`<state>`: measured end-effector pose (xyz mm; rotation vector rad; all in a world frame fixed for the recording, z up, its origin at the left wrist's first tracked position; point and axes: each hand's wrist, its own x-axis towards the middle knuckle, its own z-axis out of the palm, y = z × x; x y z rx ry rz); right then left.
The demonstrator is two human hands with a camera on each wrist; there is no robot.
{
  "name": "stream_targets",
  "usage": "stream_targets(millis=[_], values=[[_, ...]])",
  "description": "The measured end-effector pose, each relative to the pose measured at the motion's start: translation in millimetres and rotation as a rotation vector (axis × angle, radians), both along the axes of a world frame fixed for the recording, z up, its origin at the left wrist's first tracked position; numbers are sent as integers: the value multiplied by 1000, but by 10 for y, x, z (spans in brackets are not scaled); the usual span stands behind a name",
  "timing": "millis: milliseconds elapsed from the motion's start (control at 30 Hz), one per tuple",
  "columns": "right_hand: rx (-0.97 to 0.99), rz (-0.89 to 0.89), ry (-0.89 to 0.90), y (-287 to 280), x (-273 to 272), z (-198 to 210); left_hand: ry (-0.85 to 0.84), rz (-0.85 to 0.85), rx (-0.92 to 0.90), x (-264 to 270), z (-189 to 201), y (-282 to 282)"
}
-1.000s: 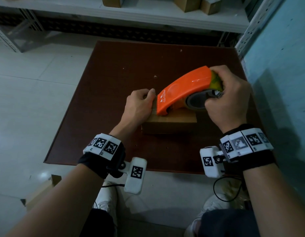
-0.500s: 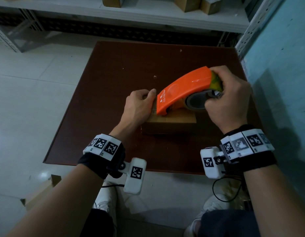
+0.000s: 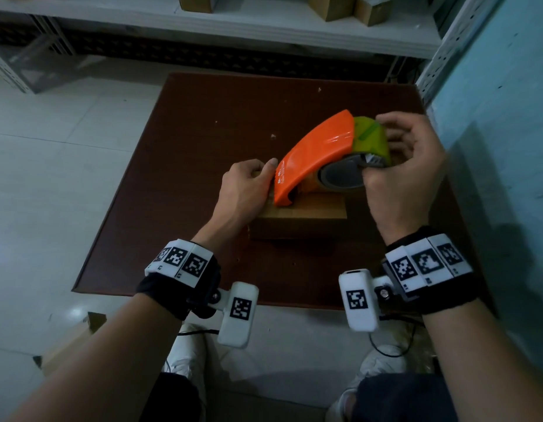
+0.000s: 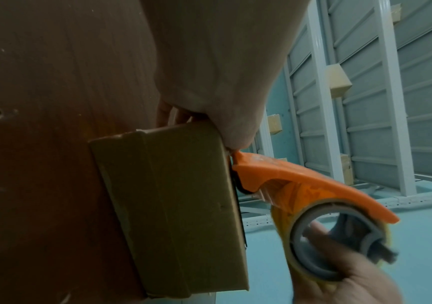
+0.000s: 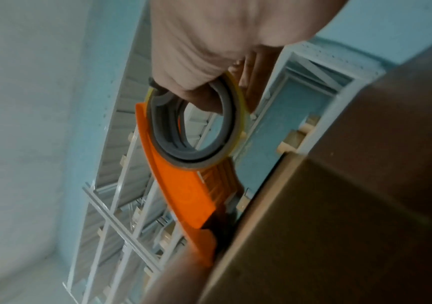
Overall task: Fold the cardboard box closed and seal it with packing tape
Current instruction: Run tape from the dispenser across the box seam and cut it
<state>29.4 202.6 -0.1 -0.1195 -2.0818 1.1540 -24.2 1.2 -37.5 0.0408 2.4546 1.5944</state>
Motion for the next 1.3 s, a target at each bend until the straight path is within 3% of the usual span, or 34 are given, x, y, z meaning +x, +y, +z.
stream_targets(millis=[133,267,400,567,1300], values=[[-515,196,-37,-272,31,-41,-11,7,21,-9,-14,0],[-857,182,-13,-348,6,-19,-17,-1,24,-4,-27,8],[-991,150,-14,-395,-32,-34,-16,11,15,-20,-29,3],[-1141,254,-44,-509,-28,-73,-25,3,24,-10,-34,-4],[-887,450,-80,-155,-110,61,12,-15,29,-22,-59,-25]])
